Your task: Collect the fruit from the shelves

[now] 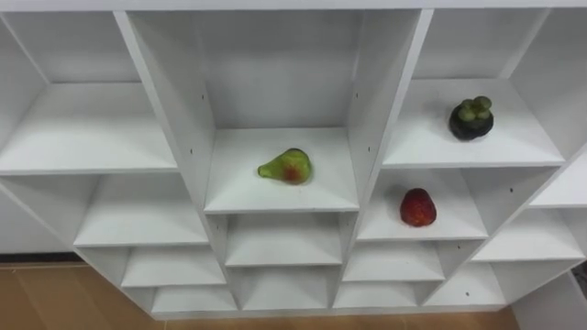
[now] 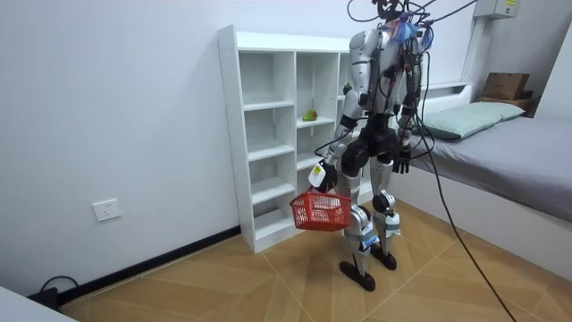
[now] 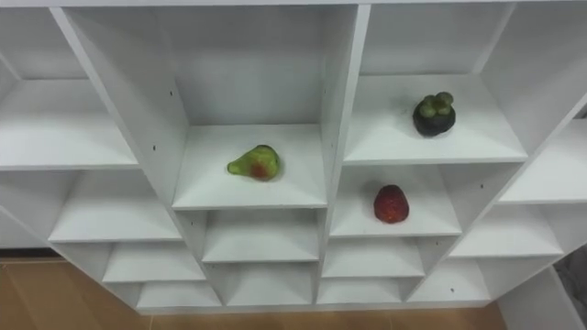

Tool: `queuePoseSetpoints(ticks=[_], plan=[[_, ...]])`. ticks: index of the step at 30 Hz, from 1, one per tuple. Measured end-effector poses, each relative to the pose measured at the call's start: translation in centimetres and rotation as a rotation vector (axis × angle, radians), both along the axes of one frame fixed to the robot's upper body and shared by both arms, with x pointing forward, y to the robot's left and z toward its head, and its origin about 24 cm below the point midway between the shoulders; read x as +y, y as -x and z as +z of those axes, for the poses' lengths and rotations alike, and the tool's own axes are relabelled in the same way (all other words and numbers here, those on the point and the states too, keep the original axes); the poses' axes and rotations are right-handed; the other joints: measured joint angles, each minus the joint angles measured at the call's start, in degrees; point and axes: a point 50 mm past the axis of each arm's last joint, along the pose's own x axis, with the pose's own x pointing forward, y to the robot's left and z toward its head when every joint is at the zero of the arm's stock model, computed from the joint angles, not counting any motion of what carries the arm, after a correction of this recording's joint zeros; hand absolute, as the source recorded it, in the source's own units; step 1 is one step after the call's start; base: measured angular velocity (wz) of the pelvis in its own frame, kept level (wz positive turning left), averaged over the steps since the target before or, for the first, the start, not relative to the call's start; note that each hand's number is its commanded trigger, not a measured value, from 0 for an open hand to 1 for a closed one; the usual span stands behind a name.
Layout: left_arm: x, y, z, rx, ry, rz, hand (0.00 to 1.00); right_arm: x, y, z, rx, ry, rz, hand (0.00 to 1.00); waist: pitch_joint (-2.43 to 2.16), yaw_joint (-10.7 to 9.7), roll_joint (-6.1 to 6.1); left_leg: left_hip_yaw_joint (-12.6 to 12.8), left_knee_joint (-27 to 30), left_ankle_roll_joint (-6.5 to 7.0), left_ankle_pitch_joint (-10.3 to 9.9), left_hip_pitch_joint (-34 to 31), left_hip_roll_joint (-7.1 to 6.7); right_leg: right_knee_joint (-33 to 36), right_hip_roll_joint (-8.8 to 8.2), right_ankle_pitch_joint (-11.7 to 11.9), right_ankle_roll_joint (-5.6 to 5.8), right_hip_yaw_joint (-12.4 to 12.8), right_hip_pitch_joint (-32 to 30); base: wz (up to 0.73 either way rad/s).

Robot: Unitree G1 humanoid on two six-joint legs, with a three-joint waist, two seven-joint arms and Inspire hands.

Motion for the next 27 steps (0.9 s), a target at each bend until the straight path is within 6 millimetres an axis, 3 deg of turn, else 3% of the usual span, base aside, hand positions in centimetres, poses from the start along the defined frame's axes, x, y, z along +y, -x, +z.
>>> queuePoseSetpoints(ticks=[8, 13, 20, 27], plan=[[0.2, -2.3, 0.6, -0.139, -0.015, -0.028, 1.00, 0.1, -5.0, 2.0, -0.404, -0.007, -0.124, 0.00, -0.07, -0.05, -0.10, 1.25, 0.07, 0.00, 0.00, -0.86, -0.03, -0.15, 0.30, 0.36, -0.15, 0.83, -1.08, -0.07], [0.2, -3.0, 0.8, -0.205, -0.007, -0.005, 1.00, 0.7, -6.3, 3.2, -0.540, -0.010, -0.109, 0.00, -0.31, -0.02, -0.21, 1.35, 0.15, -0.01, 0.00, -0.96, -0.02, -0.21, 0.35, 0.39, -0.16, 0.91, -1.17, -0.01], [0.0, -3.4, 0.9, -0.231, 0.002, -0.018, 1.00, 1.3, -11.0, 7.9, -0.887, -0.023, -0.110, 0.00, -0.24, 0.20, 0.35, 2.65, 0.13, -0.01, 0.02, -0.72, 0.21, -0.20, 0.60, 0.88, -0.24, 2.32, -1.81, -0.10], [-0.4, -3.1, 0.9, -0.257, 0.029, 0.007, 1.00, 2.2, -12.7, 10.9, -1.083, -0.047, -0.124, 0.00, -0.11, -0.12, 0.80, 3.02, 0.10, -0.02, 0.02, -0.74, 0.35, -0.13, 0.60, 1.03, -0.21, 2.43, -1.89, -0.01]])
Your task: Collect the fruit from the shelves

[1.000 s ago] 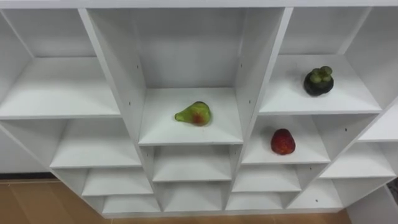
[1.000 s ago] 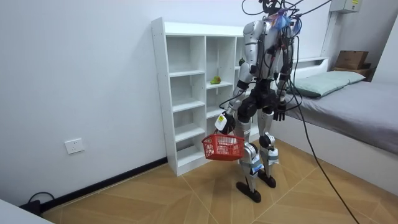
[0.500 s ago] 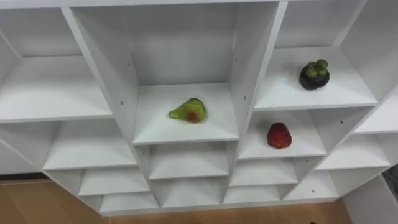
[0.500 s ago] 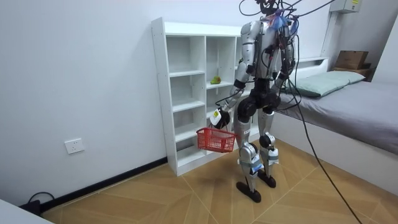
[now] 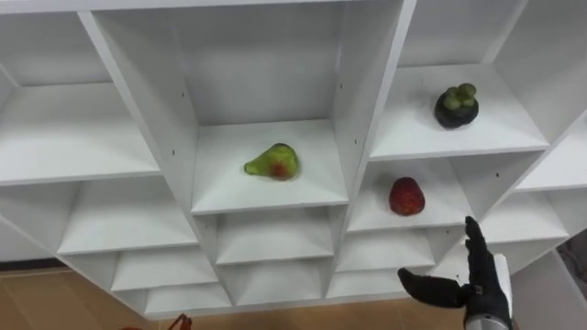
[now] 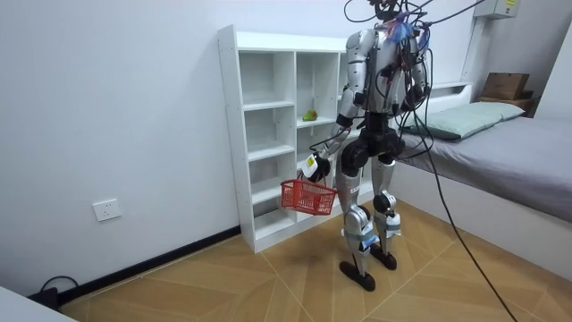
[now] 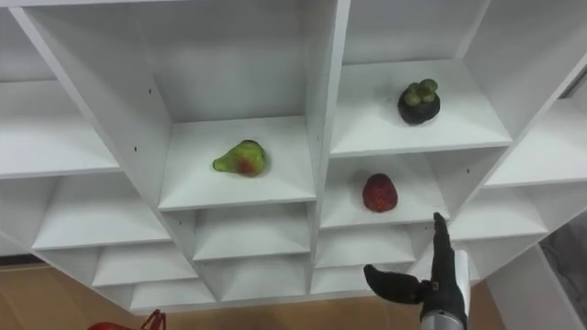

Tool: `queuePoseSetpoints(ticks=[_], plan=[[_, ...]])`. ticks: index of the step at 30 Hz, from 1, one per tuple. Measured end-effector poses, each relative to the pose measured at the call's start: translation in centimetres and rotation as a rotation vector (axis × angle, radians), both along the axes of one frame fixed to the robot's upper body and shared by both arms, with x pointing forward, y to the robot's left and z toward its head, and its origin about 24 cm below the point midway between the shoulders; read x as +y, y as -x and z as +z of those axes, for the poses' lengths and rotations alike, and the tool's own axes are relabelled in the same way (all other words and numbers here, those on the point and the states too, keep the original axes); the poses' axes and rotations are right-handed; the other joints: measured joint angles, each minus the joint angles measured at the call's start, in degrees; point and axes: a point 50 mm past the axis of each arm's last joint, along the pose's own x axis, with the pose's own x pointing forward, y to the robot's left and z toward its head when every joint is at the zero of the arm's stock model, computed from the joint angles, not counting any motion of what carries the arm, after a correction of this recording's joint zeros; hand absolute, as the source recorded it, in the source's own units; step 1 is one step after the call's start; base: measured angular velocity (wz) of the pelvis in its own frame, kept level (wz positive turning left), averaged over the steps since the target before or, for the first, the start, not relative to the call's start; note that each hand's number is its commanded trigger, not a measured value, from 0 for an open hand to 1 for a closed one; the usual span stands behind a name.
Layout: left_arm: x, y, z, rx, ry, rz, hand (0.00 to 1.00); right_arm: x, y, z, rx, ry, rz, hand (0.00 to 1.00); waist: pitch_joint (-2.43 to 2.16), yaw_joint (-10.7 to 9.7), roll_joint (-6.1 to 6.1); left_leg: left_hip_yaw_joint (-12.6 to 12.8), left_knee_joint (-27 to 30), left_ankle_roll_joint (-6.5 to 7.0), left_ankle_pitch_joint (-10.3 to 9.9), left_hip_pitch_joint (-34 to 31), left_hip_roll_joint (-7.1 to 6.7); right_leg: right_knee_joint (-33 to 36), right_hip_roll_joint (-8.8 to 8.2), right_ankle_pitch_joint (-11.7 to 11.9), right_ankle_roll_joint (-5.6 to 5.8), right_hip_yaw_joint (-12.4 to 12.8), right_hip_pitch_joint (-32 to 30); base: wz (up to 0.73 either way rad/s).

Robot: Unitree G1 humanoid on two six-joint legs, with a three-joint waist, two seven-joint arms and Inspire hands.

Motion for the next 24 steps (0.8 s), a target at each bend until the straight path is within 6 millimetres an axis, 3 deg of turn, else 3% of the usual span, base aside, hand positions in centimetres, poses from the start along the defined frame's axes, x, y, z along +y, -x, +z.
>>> queuePoseSetpoints(ticks=[10, 14, 17, 24], plan=[[0.7, 0.6, 0.1, 0.010, -0.009, 0.005, 1.00, 0.1, -1.8, 5.0, -0.279, 0.043, -0.044, 0.00, 0.01, -0.11, -0.06, 0.10, -0.39, 0.00, 0.00, -0.15, -0.11, 0.04, 0.19, 0.14, -0.04, 0.45, -0.20, -0.01], [0.7, 0.6, 0.1, 0.011, -0.010, 0.004, 1.00, 0.3, -2.4, 7.6, -0.409, 0.086, -0.056, 0.00, -0.35, 0.21, -0.26, 0.43, -0.20, 0.03, 0.03, -1.17, -0.15, 0.08, 0.25, 0.35, 0.04, 1.02, -1.67, -0.09], [0.7, 0.7, 0.1, 0.015, -0.010, 0.000, 1.00, 0.2, -2.5, 8.3, -0.445, 0.107, -0.055, 0.00, -0.52, 0.77, -0.61, 1.29, -0.20, 0.02, 0.03, -0.92, -0.10, 0.03, 0.31, 0.40, 0.05, 1.59, -1.66, -0.11], [0.7, 0.9, -0.1, 0.036, -0.013, -0.023, 1.00, 0.1, -2.7, 10.7, -0.557, 0.131, -0.077, 0.00, 0.00, 1.48, -1.20, 1.53, -0.28, 0.02, 0.03, -0.41, -0.04, -0.07, 0.32, 0.41, 0.07, 1.63, -1.17, -0.01]])
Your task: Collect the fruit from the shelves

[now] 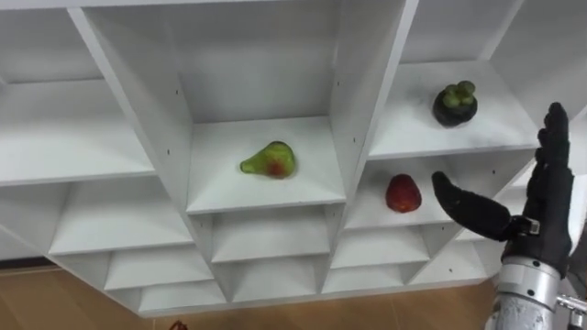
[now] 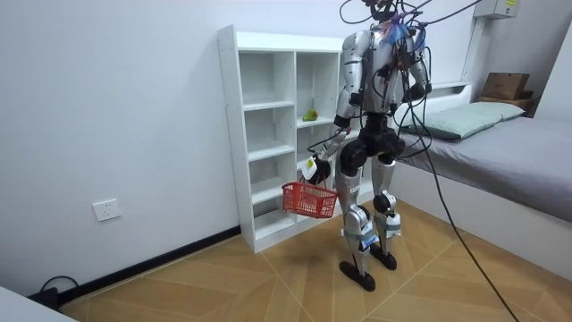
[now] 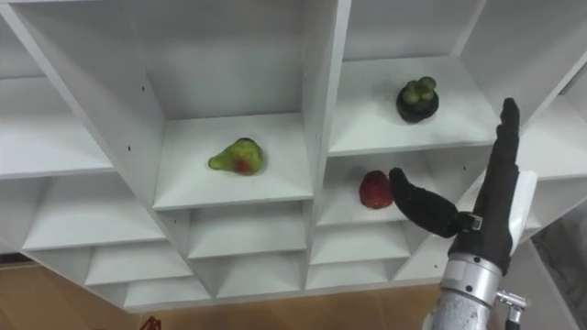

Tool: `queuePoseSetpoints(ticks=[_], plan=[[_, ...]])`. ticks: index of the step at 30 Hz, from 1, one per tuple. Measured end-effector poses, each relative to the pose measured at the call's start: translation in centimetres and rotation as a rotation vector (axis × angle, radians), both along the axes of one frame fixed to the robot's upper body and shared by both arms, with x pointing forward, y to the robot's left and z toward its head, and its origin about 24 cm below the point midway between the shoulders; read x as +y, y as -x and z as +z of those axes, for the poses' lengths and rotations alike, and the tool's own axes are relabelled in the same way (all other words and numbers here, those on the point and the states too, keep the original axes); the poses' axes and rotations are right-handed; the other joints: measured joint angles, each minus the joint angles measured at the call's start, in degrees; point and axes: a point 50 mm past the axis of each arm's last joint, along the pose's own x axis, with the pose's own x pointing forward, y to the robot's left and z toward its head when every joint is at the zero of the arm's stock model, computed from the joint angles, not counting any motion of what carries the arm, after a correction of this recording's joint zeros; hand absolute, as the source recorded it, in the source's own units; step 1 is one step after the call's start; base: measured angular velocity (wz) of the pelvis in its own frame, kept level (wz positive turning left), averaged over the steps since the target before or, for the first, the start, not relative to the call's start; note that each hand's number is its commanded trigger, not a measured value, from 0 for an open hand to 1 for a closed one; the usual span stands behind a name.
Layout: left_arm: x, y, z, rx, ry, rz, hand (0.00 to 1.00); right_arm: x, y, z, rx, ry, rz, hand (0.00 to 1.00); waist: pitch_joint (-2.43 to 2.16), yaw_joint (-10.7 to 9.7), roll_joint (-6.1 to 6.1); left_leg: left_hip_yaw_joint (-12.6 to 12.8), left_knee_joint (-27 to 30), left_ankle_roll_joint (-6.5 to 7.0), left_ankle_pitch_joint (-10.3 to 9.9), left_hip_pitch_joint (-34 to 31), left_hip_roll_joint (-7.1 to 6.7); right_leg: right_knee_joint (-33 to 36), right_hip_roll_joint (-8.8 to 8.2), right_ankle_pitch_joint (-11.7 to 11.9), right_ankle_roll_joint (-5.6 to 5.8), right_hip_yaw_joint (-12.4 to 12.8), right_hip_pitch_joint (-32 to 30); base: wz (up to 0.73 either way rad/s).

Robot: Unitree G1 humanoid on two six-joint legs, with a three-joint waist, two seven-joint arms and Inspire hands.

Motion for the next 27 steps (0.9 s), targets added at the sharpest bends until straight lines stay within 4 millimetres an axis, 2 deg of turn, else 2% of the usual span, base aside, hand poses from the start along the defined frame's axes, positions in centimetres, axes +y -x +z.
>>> queuePoseSetpoints(ticks=[5, 12, 17, 21, 23, 27], plan=[[0.2, 0.0, 0.0, 0.008, -0.006, -0.008, 1.00, 0.3, -0.2, 1.8, -0.071, 0.062, 0.040, 0.00, 0.04, 0.28, -0.10, -0.06, 0.08, 0.00, 0.00, -0.67, 0.08, 0.12, 0.00, 0.11, -0.05, -0.18, -0.56, 0.00], [0.7, 0.2, 0.0, 0.041, -0.018, -0.014, 1.00, 0.8, -0.6, 1.9, -0.061, 0.052, 0.099, 0.00, 0.07, 0.33, -0.57, -0.81, 0.12, 0.00, 0.00, -1.16, 0.10, 0.16, -0.06, 0.19, -0.07, -0.88, -0.56, 0.04], [0.7, 0.3, 0.0, 0.052, -0.016, -0.017, 1.00, 0.9, -1.4, 2.3, -0.076, -0.008, 0.128, 0.00, -0.17, 0.18, -1.33, -1.76, 0.39, 0.00, 0.00, -1.45, 0.01, -0.10, -0.16, 0.19, -0.07, -1.72, -0.26, 0.10], [0.9, 0.3, 0.0, 0.055, -0.018, -0.026, 1.00, 0.8, -1.9, 2.1, -0.062, -0.034, 0.158, 0.00, 0.08, 0.18, -1.73, -2.05, 0.41, 0.00, 0.00, -0.99, 0.00, -0.23, -0.16, 0.19, -0.07, -1.89, 0.39, 0.03], [0.9, 0.2, 0.0, 0.057, -0.024, -0.043, 1.00, 0.9, -2.5, 2.0, -0.055, -0.024, 0.184, 0.00, 0.36, 0.18, -1.95, -2.04, 0.42, 0.00, 0.00, -0.96, -0.01, -0.23, -0.18, 0.19, -0.07, -1.79, 0.38, 0.00], [0.9, -0.3, 0.1, 0.054, -0.033, -0.078, 1.00, 0.8, -3.0, 2.2, -0.056, -0.015, 0.204, 0.00, 0.38, 0.30, -2.12, -2.03, 0.41, 0.00, 0.00, -0.93, 0.00, -0.23, -0.19, 0.19, -0.07, -1.83, 0.38, 0.00]])
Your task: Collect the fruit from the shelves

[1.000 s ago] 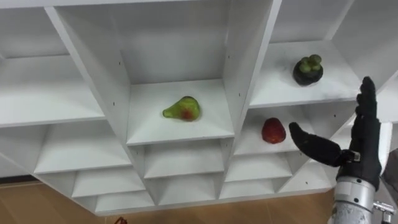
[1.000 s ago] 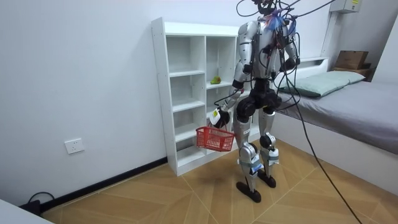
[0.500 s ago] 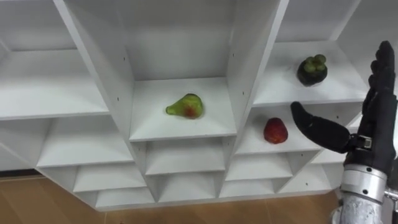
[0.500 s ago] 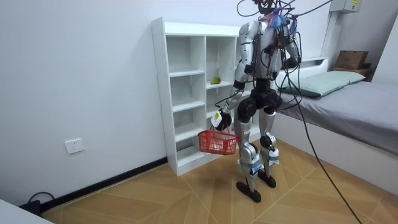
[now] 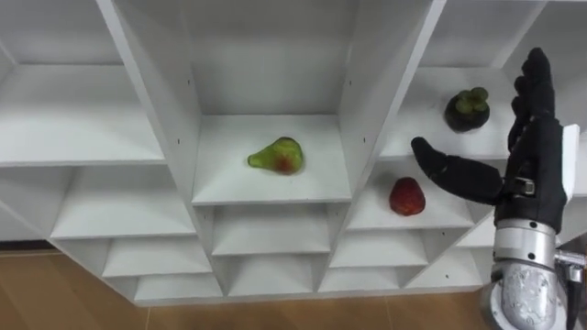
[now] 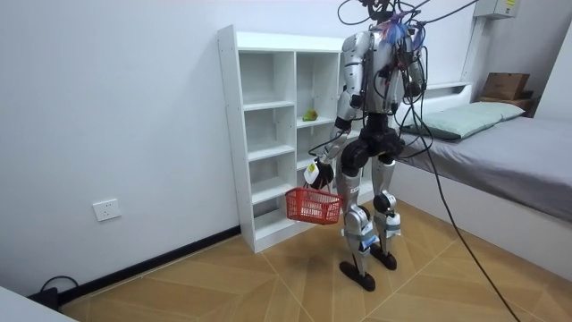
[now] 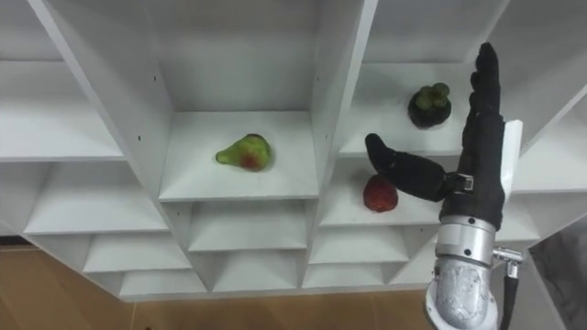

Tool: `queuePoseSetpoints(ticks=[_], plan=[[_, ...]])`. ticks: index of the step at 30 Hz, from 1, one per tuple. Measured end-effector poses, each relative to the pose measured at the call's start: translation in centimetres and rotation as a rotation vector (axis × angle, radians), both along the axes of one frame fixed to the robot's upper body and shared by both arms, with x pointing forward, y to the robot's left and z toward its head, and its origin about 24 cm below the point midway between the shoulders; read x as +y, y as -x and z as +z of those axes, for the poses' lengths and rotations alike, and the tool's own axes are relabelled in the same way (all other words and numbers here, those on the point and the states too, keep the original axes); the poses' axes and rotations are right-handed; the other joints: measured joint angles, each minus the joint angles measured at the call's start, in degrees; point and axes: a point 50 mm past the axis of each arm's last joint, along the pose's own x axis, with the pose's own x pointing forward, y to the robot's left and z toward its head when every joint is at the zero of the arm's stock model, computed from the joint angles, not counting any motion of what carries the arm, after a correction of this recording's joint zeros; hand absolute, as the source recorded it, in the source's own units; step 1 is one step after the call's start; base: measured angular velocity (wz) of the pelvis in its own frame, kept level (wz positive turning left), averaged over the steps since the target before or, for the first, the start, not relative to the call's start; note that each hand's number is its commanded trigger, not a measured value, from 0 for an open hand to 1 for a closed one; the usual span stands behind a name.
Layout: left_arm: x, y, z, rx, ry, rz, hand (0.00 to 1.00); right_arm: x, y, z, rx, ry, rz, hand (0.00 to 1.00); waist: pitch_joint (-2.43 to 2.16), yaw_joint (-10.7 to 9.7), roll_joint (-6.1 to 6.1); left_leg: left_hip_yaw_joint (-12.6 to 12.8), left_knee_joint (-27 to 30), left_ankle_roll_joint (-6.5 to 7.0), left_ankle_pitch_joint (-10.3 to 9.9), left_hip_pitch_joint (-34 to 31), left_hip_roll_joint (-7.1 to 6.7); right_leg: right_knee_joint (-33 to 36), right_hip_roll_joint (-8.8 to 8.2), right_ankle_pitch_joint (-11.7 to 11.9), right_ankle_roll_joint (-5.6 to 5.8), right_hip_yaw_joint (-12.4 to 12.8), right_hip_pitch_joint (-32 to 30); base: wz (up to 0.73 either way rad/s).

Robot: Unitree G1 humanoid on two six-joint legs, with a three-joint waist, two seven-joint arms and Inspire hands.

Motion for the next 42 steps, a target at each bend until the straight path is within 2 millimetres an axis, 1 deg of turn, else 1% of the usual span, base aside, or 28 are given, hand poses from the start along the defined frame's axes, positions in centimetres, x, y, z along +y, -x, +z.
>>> queuePoseSetpoints(ticks=[2, 5, 8, 11, 15, 17, 22, 26, 28, 31, 34, 39, 42], plan=[[0.0, -0.2, 0.0, -0.003, 0.002, -0.012, 1.00, -0.1, -0.3, 0.3, -0.010, 0.002, 0.008, 0.00, 0.04, -0.10, -0.11, -0.02, 0.00, 0.00, 0.00, 0.20, 0.00, 0.00, 0.00, 0.00, 0.00, 0.00, 0.00, 0.00], [-0.1, -0.4, 0.1, -0.006, 0.004, -0.032, 1.00, -0.7, -1.1, 0.8, -0.033, 0.013, -0.015, 0.00, -0.04, -0.08, -0.34, -0.06, 0.02, 0.00, 0.00, 0.35, -0.02, -0.02, -0.01, 0.00, 0.00, -0.16, 0.27, 0.00], [-0.1, -0.5, 0.1, -0.007, 0.003, -0.031, 1.00, -1.0, -1.4, 1.1, -0.050, 0.014, -0.029, 0.00, -0.09, -0.11, -0.46, -0.32, 0.01, 0.00, 0.00, 0.50, -0.08, -0.77, -0.04, 0.08, 0.03, -0.50, 0.99, 0.04], [0.0, -0.5, 0.2, -0.015, 0.003, -0.024, 1.00, -1.7, -1.9, 1.2, -0.054, 0.014, -0.062, 0.00, -0.10, -0.09, -0.57, -0.34, -0.02, -0.01, 0.01, 0.75, -0.08, -0.75, -0.03, 0.09, 0.03, -0.49, 0.98, 0.00], [0.1, -0.4, 0.3, -0.031, -0.003, -0.014, 1.00, -2.5, -1.9, 1.5, -0.071, 0.014, -0.115, 0.00, -0.11, -0.14, -0.62, -0.51, -0.07, -0.01, 0.02, 0.82, -0.08, -0.76, -0.03, 0.09, 0.03, -0.63, 1.07, 0.01], [0.1, -0.6, 0.4, -0.038, -0.003, -0.013, 1.00, -2.9, -1.8, 1.6, -0.080, 0.012, -0.145, 0.00, -0.11, -0.23, -0.64, -1.03, -0.11, -0.01, 0.02, 0.81, -0.10, -0.78, -0.06, 0.09, 0.03, -1.09, 1.23, 0.09], [0.1, -0.6, 0.4, -0.039, -0.004, -0.013, 1.00, -3.6, -1.7, 1.8, -0.093, 0.010, -0.184, 0.00, -0.07, -0.27, -0.69, -1.41, -0.11, -0.01, 0.02, 1.08, -0.12, -0.90, -0.09, 0.09, 0.03, -1.45, 1.69, 0.04], [0.3, -0.4, 0.4, -0.034, -0.004, -0.002, 1.00, -3.6, -1.7, 1.8, -0.092, 0.009, -0.187, 0.00, -0.10, -0.23, -0.79, -1.36, -0.11, -0.01, 0.02, 1.19, -0.12, -0.87, -0.10, 0.09, 0.03, -1.40, 1.77, 0.00], [0.3, -0.4, 0.4, -0.031, -0.005, 0.002, 1.00, -3.7, -1.7, 1.7, -0.083, 0.009, -0.188, 0.00, -0.13, -0.15, -0.84, -1.32, -0.12, -0.01, 0.03, 1.20, -0.12, -0.86, -0.11, 0.09, 0.03, -1.32, 1.76, 0.00], [0.5, -0.3, 0.4, -0.021, -0.010, 0.017, 1.00, -3.9, -2.0, 0.8, -0.029, -0.004, -0.180, 0.00, -0.29, -0.16, -1.08, -1.35, -0.08, -0.01, 0.03, 1.23, -0.12, -0.85, -0.11, 0.09, 0.03, -1.33, 1.79, 0.00], [0.8, -0.1, 0.4, -0.017, -0.012, 0.040, 1.00, -4.1, -2.1, -0.1, 0.029, -0.033, -0.162, 0.00, -0.34, -0.08, -1.16, -1.42, -0.04, 0.00, 0.04, 1.19, -0.14, -0.82, -0.11, 0.09, 0.03, -1.37, 1.80, 0.00], [1.1, 0.1, 0.4, -0.007, -0.015, 0.067, 1.00, -4.1, -2.4, -0.4, 0.062, -0.042, -0.142, 0.00, -0.35, -0.10, -1.23, -1.61, -0.02, -0.01, 0.09, 1.17, -0.17, -0.80, -0.15, 0.09, 0.03, -1.49, 1.81, 0.00], [1.2, 0.3, 0.4, -0.003, -0.009, 0.076, 1.00, -4.2, -2.6, -0.5, 0.068, -0.042, -0.140, 0.00, -0.35, -0.15, -1.59, -1.85, -0.02, -0.02, 0.14, 1.14, -0.19, -0.82, -0.16, 0.09, 0.03, -1.75, 1.85, 0.04]])
